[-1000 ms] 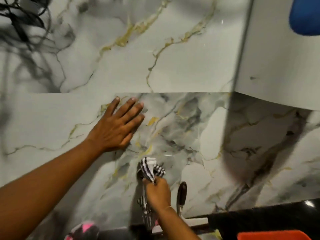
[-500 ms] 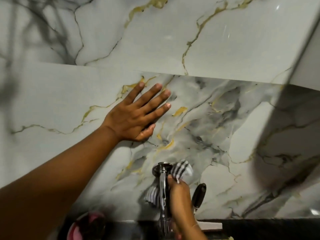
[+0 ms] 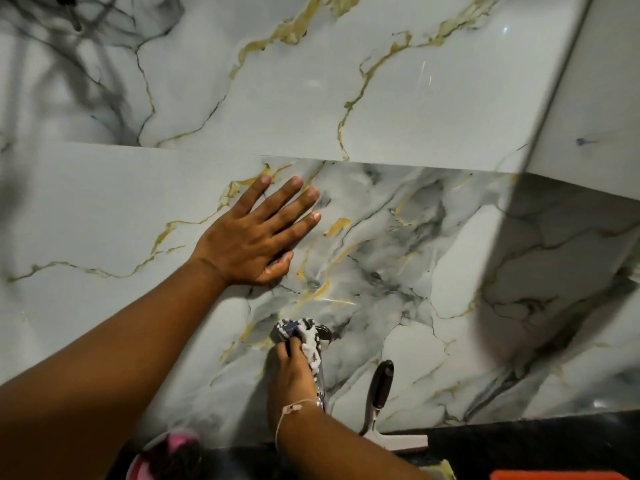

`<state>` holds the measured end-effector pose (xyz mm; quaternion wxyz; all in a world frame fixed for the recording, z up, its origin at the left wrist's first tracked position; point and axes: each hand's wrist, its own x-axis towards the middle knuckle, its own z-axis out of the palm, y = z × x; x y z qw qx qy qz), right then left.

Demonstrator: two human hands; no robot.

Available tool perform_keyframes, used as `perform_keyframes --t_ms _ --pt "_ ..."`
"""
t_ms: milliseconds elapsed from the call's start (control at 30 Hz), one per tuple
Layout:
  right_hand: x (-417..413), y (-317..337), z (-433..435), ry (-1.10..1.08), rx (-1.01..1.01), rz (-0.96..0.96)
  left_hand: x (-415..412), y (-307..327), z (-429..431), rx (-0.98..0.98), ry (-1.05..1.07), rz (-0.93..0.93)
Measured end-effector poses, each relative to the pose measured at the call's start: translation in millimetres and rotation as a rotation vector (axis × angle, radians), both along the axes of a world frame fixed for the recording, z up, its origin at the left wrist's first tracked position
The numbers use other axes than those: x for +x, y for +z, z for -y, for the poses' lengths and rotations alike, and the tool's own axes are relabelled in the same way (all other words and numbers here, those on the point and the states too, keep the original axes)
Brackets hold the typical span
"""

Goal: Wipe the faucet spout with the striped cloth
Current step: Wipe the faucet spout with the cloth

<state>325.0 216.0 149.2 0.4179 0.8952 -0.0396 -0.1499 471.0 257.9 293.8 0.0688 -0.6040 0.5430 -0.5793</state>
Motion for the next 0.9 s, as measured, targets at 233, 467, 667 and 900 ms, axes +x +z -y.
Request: perform_keyframes --t_ms 233,467,667,900 --pt "-48 15 17 -0.472 1.342 1.006 0 0 2 -0.007 -0.022 -0.012" --pt "-38 -1 71 -1.224 2.938 0.622 3 -1 3 -0.012 -0.010 0.002" --pt "-80 -49 71 -1.069 3.162 0.398 2 -3 2 -0.011 0.013 0.003" --pt "-65 -13 55 -1.009 2.687 0.742 -1 -1 0 -0.020 0.018 0.020"
